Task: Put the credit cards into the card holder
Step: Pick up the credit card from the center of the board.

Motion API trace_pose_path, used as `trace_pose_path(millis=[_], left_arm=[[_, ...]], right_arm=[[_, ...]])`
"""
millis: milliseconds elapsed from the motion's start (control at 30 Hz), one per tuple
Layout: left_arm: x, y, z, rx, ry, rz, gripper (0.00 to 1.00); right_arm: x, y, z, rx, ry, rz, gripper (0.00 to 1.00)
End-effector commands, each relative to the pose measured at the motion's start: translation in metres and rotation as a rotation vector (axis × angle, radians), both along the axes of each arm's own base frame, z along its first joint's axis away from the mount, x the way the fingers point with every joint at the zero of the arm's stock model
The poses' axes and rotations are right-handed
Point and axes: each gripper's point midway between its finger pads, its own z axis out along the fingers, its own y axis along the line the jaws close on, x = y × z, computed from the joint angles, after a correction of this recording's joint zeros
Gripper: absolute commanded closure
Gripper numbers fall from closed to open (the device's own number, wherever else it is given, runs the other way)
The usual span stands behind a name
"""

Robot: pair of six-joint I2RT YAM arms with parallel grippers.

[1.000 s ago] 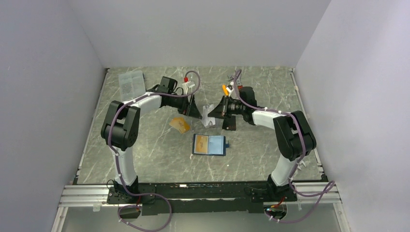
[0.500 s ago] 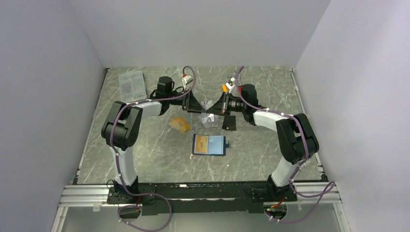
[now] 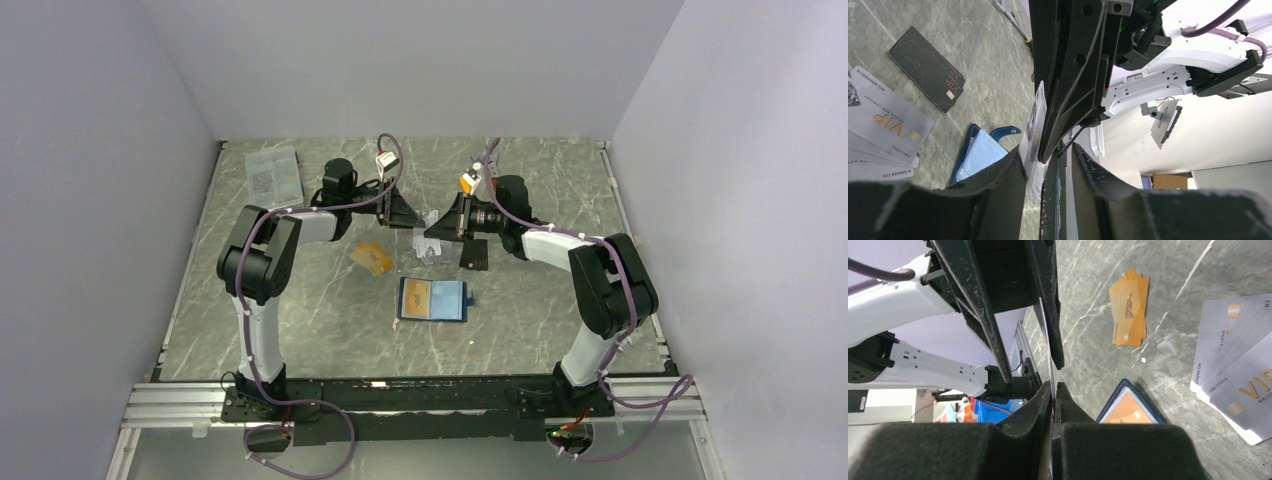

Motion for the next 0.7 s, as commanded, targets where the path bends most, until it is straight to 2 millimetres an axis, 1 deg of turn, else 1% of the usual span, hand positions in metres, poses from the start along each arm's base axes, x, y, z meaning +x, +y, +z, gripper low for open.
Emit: trace_pose_path(millis=[0,67,100,267,433,567,600,667], left_arm=[[-0.001,0.001,0.03,-0.056,-0.12,-0.04,0.63],[0.002,0.001,0.029,-0.059,-0.119,-0.038,0.69],[0.003,0.002,0.03,-0.062,-0.118,-0.037,0.7],[0.006,0.002,0.032,-0.078,-0.113,-0.043,0.71],[0.007,0.004,0.034,-0.08,-0.118,-0.042,0.73],[0.01,0.004,0.035,-0.085,-0.119,-0.045,0.83],[0.01,0.004,0.035,-0.086,-0.12,-0.046,0.84],[0.011,0.004,0.034,-0.086,-0.12,-0.044,0.87]], right_arm=[[-0.006,0.001,-0.015,-0.023,0.01,0.029,0.93],[-0.01,0.002,-0.015,-0.013,0.013,0.04,0.92],[-0.012,0.002,-0.015,-0.009,0.011,0.046,0.91],[-0.021,0.003,-0.016,-0.013,0.016,0.074,0.9],[-0.024,0.001,-0.016,-0.014,0.016,0.074,0.92],[-0.024,0.002,-0.015,-0.015,0.011,0.082,0.92],[-0.027,0.003,-0.012,-0.005,0.011,0.107,0.92],[-0.023,0.004,-0.012,-0.011,0.004,0.095,0.92]])
